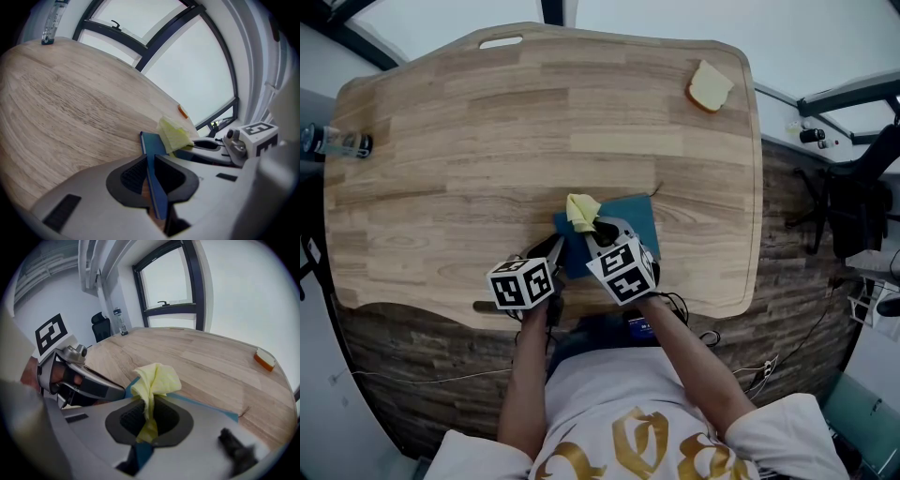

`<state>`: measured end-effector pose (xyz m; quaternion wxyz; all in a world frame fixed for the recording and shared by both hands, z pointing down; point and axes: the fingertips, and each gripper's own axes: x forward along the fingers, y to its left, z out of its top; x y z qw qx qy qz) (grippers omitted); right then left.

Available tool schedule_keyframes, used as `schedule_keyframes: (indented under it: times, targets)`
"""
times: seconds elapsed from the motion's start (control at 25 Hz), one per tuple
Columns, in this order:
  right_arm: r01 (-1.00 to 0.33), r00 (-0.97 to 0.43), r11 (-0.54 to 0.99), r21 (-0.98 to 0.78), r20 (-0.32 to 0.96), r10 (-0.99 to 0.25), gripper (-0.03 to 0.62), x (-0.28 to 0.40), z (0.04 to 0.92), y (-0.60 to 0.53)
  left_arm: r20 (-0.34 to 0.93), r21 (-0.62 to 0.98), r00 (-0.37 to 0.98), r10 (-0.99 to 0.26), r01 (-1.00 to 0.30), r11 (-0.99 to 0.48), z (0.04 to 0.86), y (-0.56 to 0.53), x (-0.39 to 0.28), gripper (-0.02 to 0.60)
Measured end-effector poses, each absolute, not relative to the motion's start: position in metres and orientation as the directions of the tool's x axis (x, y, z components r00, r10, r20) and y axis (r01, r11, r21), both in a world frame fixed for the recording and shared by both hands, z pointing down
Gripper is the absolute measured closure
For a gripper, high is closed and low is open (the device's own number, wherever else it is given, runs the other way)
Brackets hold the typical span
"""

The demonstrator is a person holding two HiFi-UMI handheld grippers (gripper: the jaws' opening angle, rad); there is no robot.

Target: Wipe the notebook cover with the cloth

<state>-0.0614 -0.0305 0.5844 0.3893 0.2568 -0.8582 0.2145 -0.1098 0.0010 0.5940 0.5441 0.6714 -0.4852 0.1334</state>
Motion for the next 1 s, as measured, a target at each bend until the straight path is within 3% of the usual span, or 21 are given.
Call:
schedule_keyframes:
  times: [1.0]
  targets:
    - [-0.529,-0.593,0.828,-0.189,0.780,-0.201,0.556,-0.080,0.585,-0.006,0.708,0.600,0.493,-0.507,-0.797,0.063,0.594,0.001,-0.110,0.523]
